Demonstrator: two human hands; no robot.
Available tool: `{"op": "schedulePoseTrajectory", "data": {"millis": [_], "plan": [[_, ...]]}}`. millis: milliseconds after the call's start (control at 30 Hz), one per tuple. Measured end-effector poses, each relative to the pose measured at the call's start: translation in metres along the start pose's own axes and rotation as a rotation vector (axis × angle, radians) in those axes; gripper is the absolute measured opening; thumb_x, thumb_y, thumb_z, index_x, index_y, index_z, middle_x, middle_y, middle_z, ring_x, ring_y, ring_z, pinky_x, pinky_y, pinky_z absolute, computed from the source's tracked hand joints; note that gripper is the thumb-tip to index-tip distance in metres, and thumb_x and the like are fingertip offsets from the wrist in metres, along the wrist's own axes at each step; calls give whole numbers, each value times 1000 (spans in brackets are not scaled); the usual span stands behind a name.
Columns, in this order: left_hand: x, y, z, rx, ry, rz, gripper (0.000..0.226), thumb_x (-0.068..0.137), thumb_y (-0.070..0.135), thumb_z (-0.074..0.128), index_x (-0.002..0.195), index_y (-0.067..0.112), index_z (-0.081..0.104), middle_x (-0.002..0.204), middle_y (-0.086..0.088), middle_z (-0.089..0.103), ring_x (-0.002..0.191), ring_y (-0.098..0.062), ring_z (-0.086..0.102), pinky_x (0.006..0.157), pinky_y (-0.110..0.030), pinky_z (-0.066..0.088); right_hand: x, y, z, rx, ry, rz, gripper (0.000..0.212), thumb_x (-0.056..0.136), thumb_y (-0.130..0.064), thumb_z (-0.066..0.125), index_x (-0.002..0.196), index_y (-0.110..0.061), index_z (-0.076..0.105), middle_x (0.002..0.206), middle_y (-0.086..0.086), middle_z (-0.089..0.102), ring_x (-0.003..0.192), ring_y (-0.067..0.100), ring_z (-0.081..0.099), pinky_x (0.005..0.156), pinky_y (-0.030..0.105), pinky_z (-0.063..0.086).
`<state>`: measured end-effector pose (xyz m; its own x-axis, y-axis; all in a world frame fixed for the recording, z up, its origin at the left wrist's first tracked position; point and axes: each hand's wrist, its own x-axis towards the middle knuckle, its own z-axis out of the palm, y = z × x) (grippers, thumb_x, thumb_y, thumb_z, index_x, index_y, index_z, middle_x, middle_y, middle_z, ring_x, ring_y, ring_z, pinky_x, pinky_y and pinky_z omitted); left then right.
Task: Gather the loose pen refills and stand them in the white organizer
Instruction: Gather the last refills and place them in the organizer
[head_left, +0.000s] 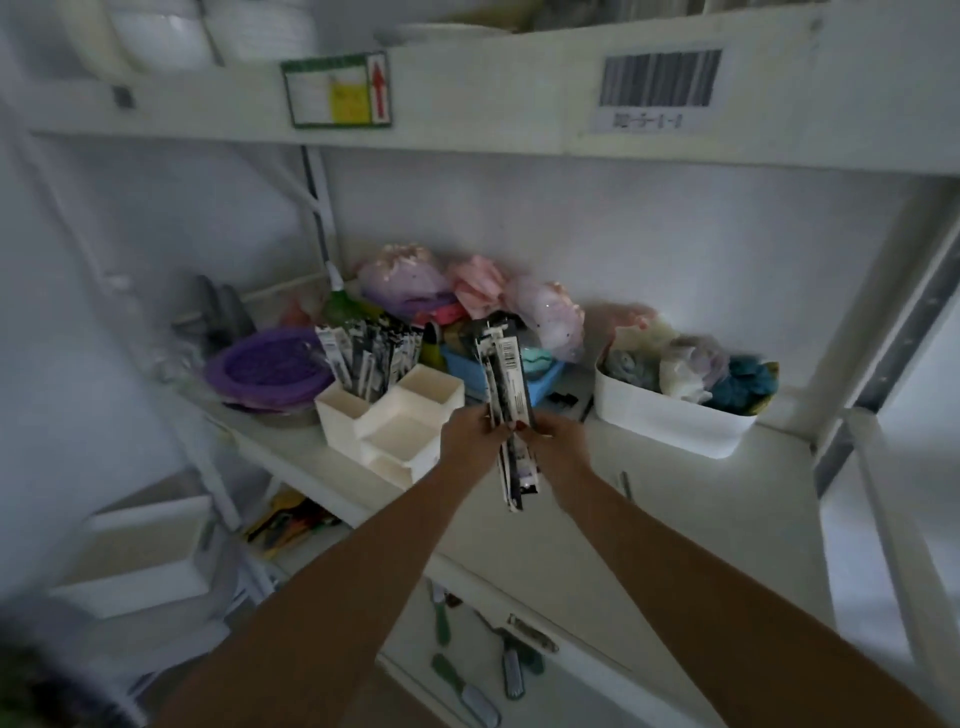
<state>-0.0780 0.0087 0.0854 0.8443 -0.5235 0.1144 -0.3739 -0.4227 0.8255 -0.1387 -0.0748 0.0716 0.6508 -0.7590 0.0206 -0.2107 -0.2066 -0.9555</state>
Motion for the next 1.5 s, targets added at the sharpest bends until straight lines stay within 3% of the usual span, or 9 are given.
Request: {"op": "schedulePoseTrajectory", "data": {"millis": [167,267,467,533,733,867,1067,1267,1500], "plan": [[26,-45,-89,50,93,18,22,83,15,64,98,0,66,100,-21,72,93,-33,66,75,-32,47,2,-38,101,-22,-65,-85,18,83,-11,63,99,-6,72,98,17,74,81,18,59,72,32,49],[51,-77,-135,87,128,51,20,83,13,63,99,0,65,100,-17,72,90,-26,65,68,-26,41,8,-59,156,-27,-65,-134,17,85,-9,61,99,-7,70,86,6,67,82,20,58,59,14,42],[109,-111,-184,47,110,123,21,81,8,64,101,3,65,103,-17,73,96,-30,68,86,-36,53,38,-89,220,-160,38,-232,10,86,-13,59,90,-11,68,80,0,58,76,16,51,53,21,35],[127,-118,-186,-19,89,139,24,80,6,66,104,5,65,105,-16,73,97,-29,68,91,-41,53,49,-91,228,-210,92,-254,14,86,-13,58,94,-7,68,82,3,63,75,17,54,51,12,34],[163,-148,-169,2,-104,152,37,78,13,70,113,4,61,109,-8,71,101,-21,66,95,-34,50,67,-59,244,-386,170,-212,18,88,-14,54,101,-13,66,98,10,73,89,29,67,65,23,40],[173,-169,-166,128,-312,194,48,76,15,73,119,4,58,120,-13,67,109,-24,63,86,-20,45,64,-41,250,-490,93,-132,17,87,-19,54,98,-13,65,96,14,72,88,34,65,63,26,38],[186,-175,-178,90,-390,331,43,66,9,80,106,3,65,109,-14,71,97,-19,64,57,2,41,57,-47,259,-496,162,-100,15,84,-16,53,92,-10,65,88,13,73,79,31,65,56,24,38],[193,-181,-187,-41,-381,450,78,58,18,85,125,10,46,122,-5,58,111,-16,53,85,-20,40,38,-61,264,-372,430,-113,26,83,-16,62,108,-9,58,95,9,71,72,13,54,55,13,38],[171,-188,-202,-110,-412,571,76,59,15,86,122,6,45,110,-2,52,92,-9,52,74,-19,50,11,-76,271,-379,576,-49,41,89,-12,52,129,-10,47,120,13,58,95,28,65,71,26,47]]}}
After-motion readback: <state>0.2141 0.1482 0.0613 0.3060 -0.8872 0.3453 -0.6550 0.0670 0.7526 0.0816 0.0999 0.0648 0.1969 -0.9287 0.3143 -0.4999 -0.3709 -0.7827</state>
